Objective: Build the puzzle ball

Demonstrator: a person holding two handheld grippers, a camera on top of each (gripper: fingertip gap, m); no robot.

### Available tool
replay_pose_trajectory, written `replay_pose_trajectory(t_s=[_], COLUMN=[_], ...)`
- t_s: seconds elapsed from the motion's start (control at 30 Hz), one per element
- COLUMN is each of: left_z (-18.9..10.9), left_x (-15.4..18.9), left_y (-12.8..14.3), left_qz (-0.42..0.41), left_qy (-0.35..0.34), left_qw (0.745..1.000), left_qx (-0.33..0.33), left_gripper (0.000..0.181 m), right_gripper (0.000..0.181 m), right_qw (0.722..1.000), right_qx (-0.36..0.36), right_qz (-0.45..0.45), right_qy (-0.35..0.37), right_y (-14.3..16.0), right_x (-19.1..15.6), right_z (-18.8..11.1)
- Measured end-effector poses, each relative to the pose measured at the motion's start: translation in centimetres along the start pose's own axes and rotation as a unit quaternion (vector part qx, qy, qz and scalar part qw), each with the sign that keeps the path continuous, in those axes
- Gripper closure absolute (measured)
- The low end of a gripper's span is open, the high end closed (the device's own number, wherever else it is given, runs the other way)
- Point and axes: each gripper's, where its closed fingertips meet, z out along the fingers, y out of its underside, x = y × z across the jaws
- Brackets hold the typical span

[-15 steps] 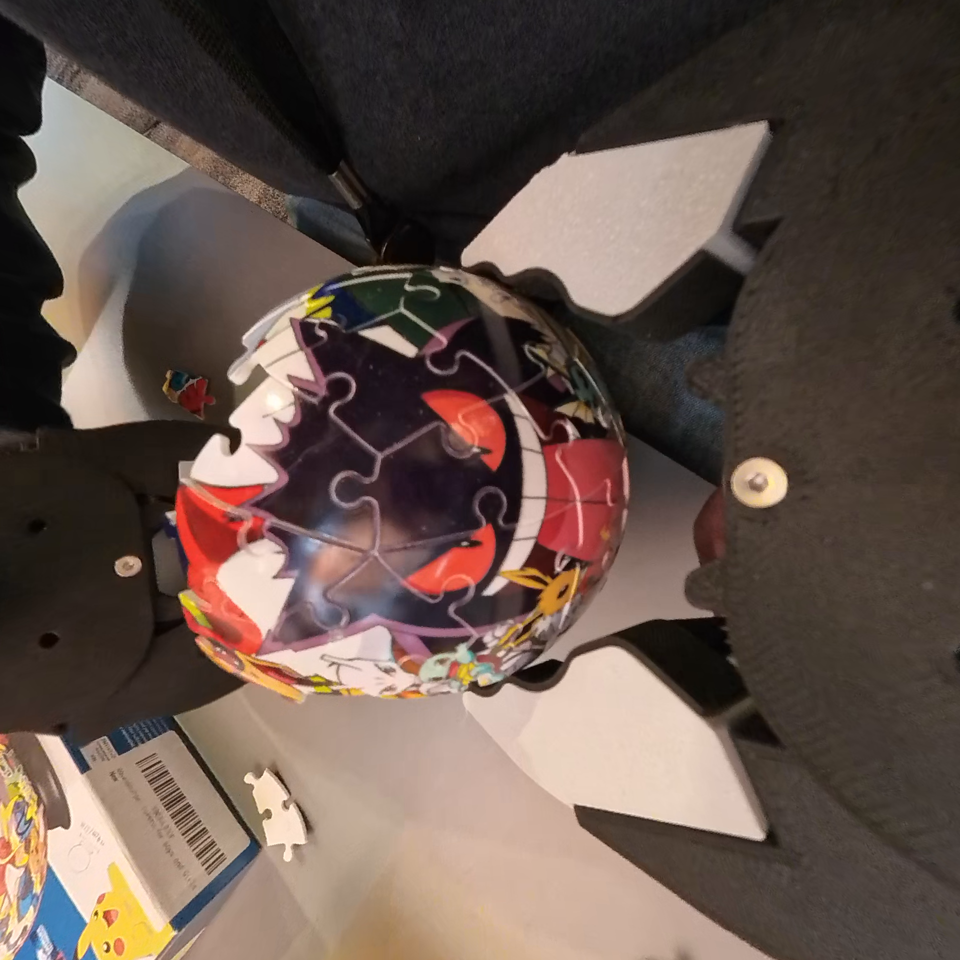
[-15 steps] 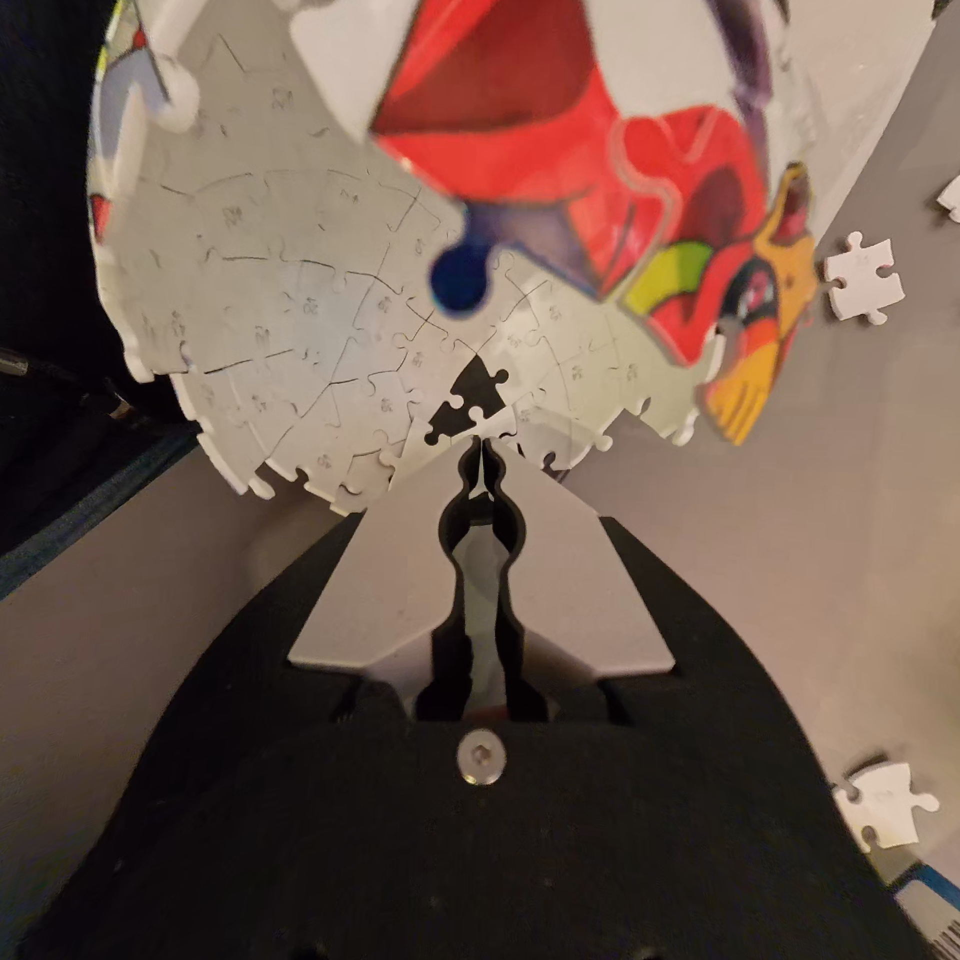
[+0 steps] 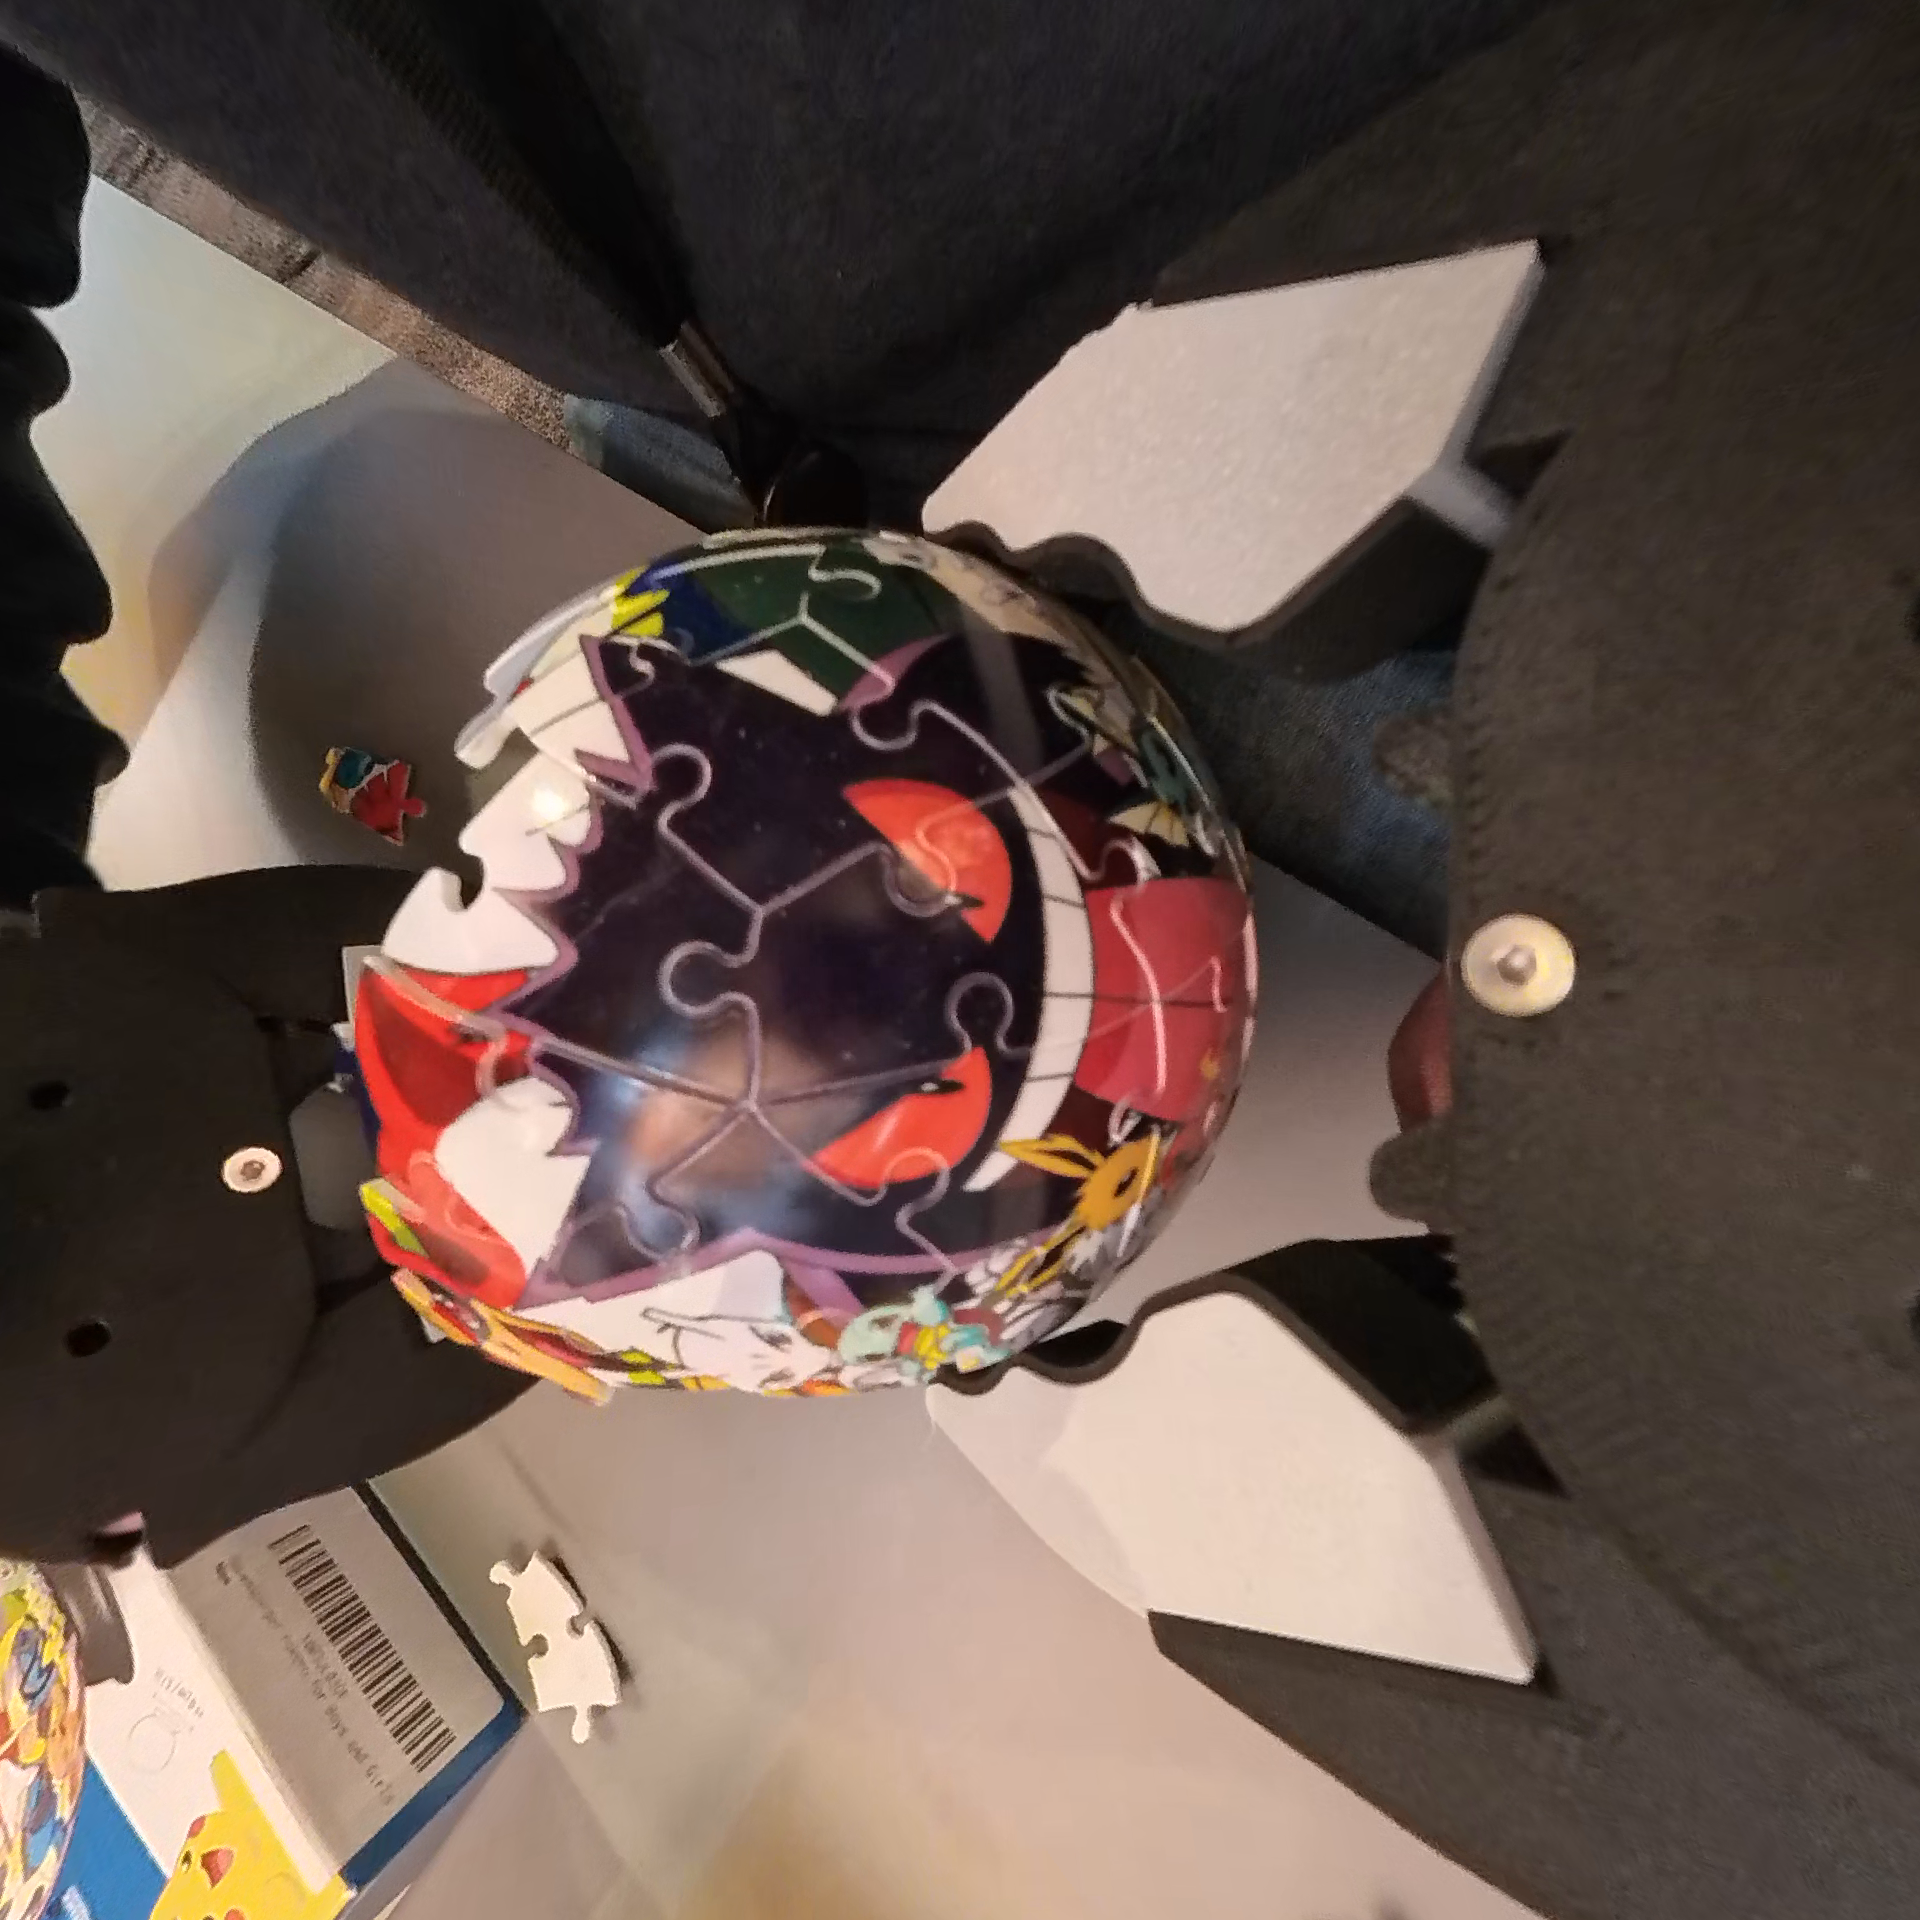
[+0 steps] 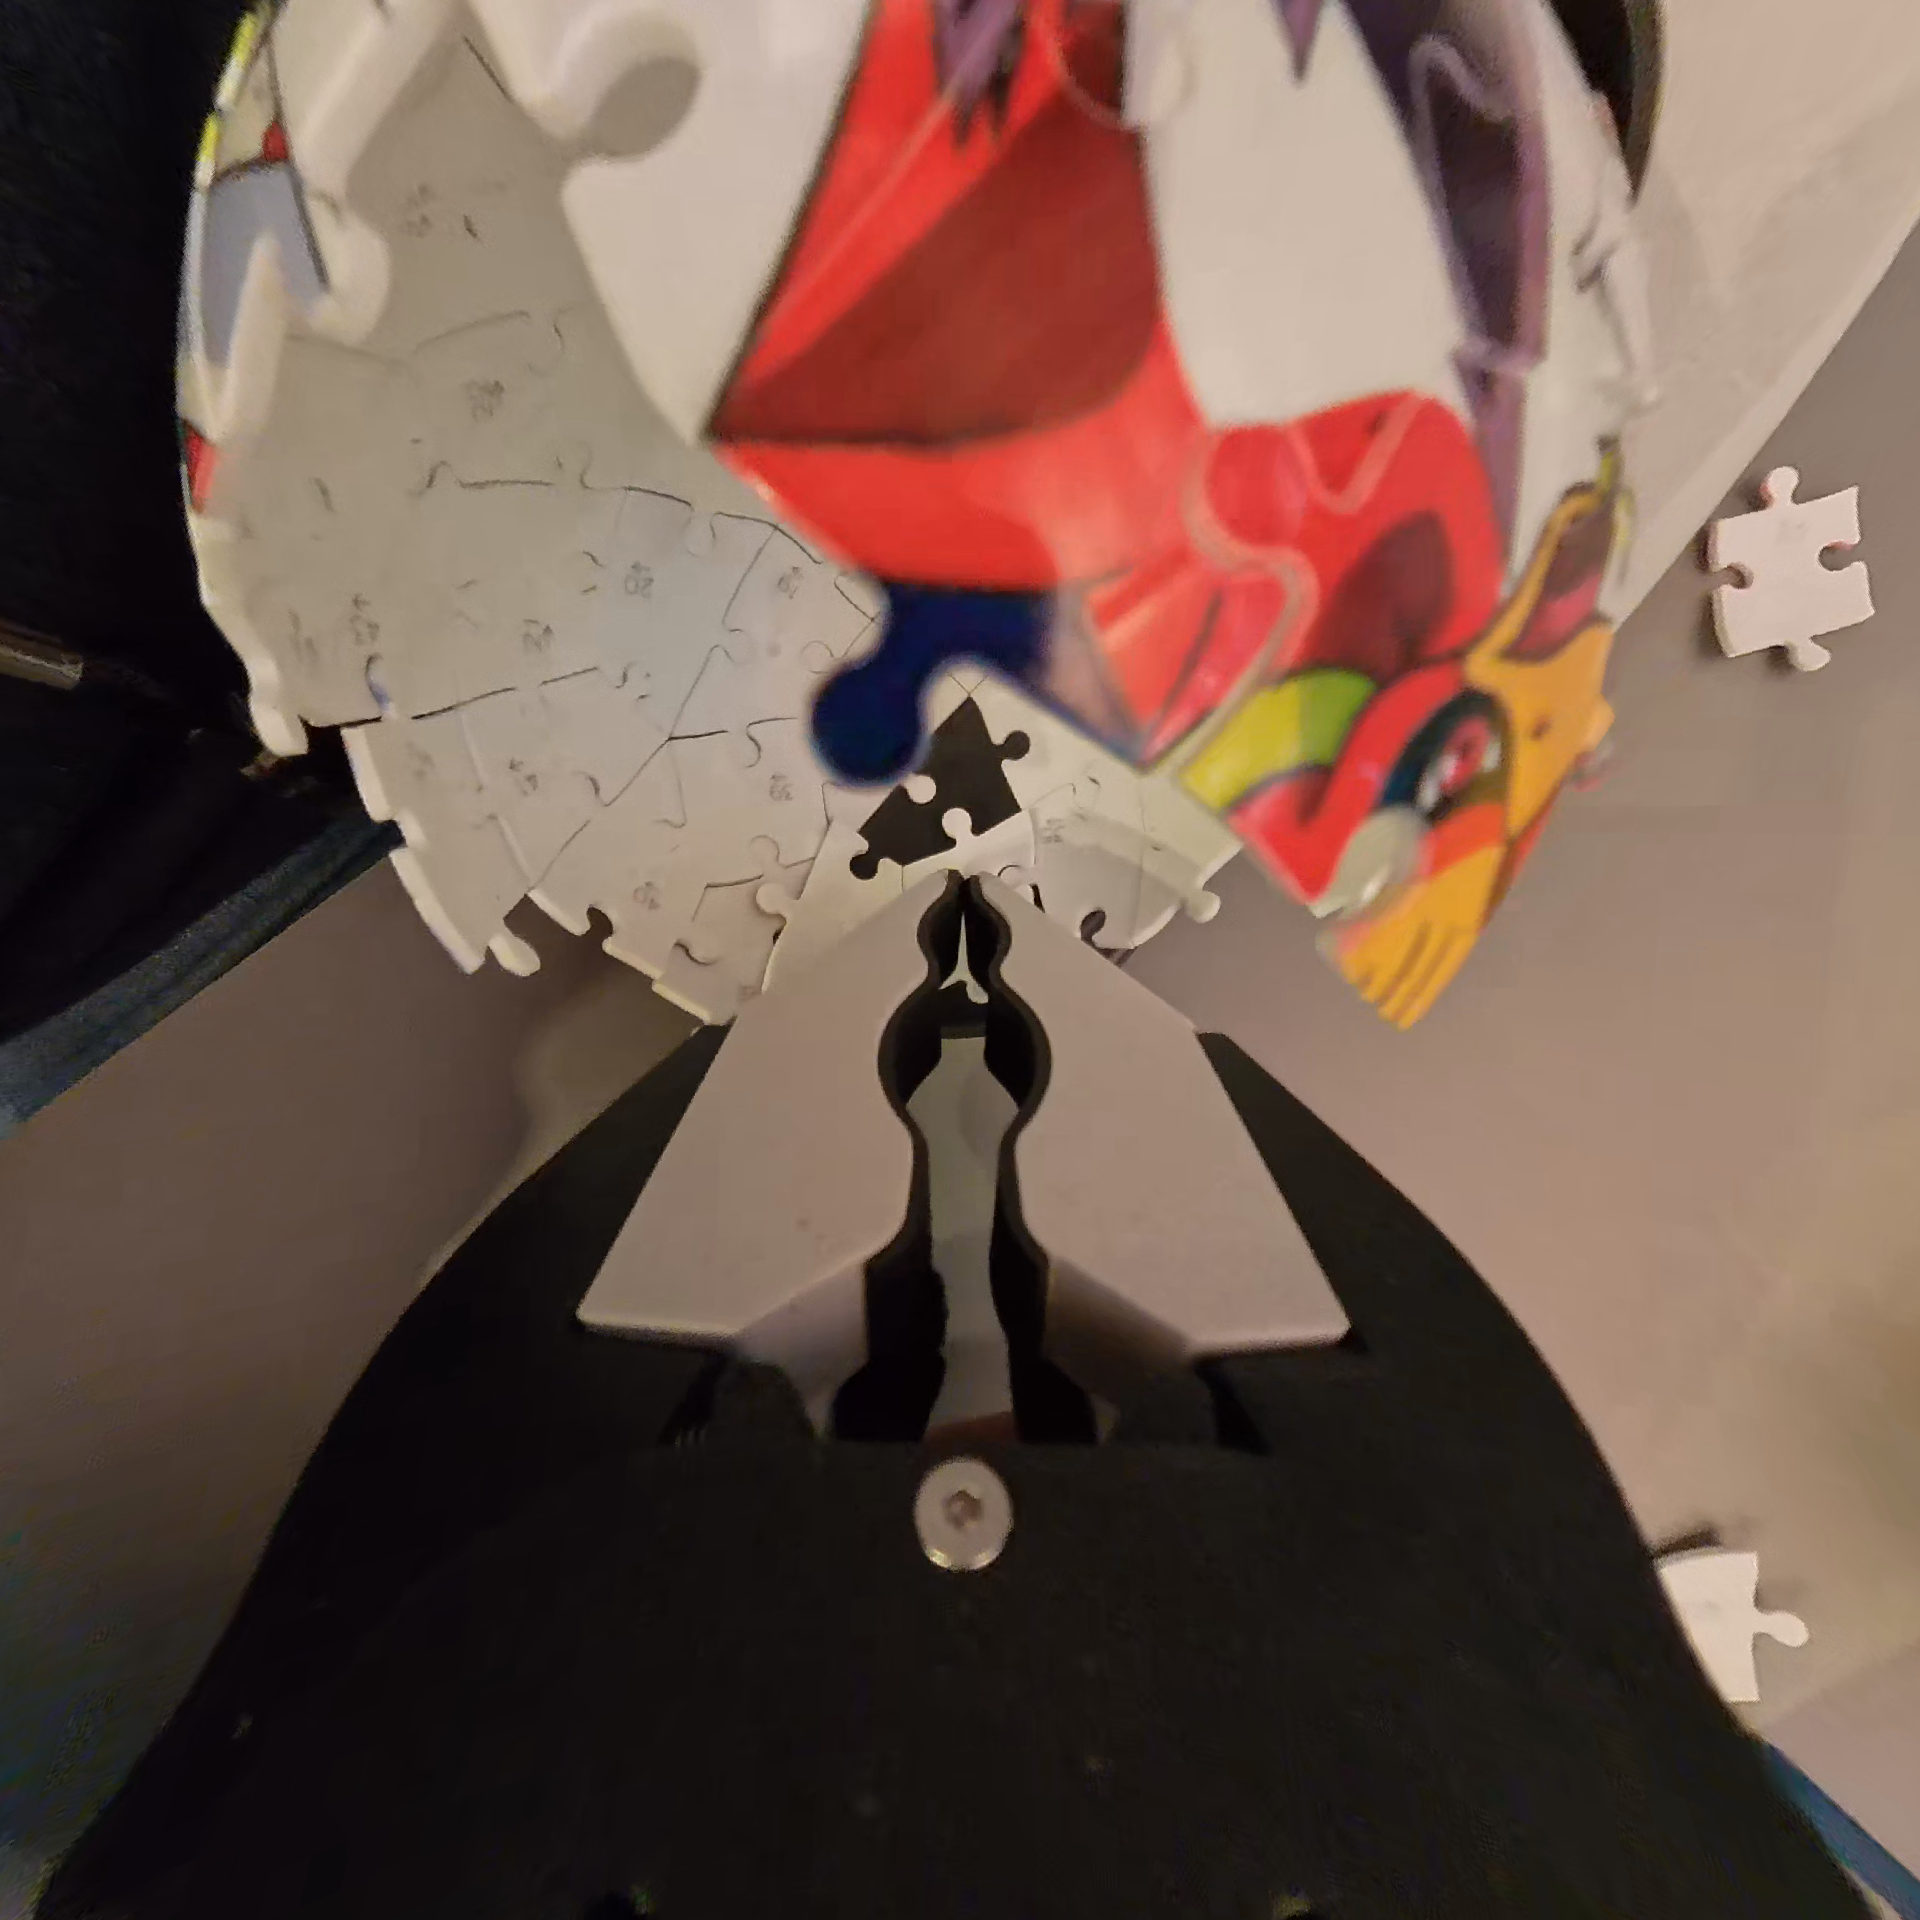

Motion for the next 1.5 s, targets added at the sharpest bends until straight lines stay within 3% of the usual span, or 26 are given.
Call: replay_pose_trajectory(t_s=[0.6, 0.87, 1.07, 1.5], left_z=[0.1, 0.1, 0.1, 0.2], left_x=[-0.2, -0.3, -0.3, -0.5], left_y=[-0.1, -0.1, -0.1, -0.2], left_qz=[0.000, 0.005, 0.005, 0.007], left_qy=[0.015, 0.016, 0.016, 0.019], left_qw=[1.000, 1.000, 1.000, 1.000], left_qx=[-0.001, -0.004, -0.005, -0.008], left_gripper=[0.045, 0.045, 0.045, 0.045], right_gripper=[0.181, 0.181, 0.181, 0.181], right_qw=[1.000, 0.999, 0.999, 1.000], right_qx=[-0.017, 0.030, 0.018, 0.012], right_qz=[-0.001, 0.008, 0.003, 0.008], right_qy=[-0.019, 0.009, 0.037, 0.016], right_y=[0.1, -1.0, -0.7, -0.2], right_x=[-0.1, 0.5, 1.1, 0.5], right_z=[0.1, 0.0, 0.6, 0.4])
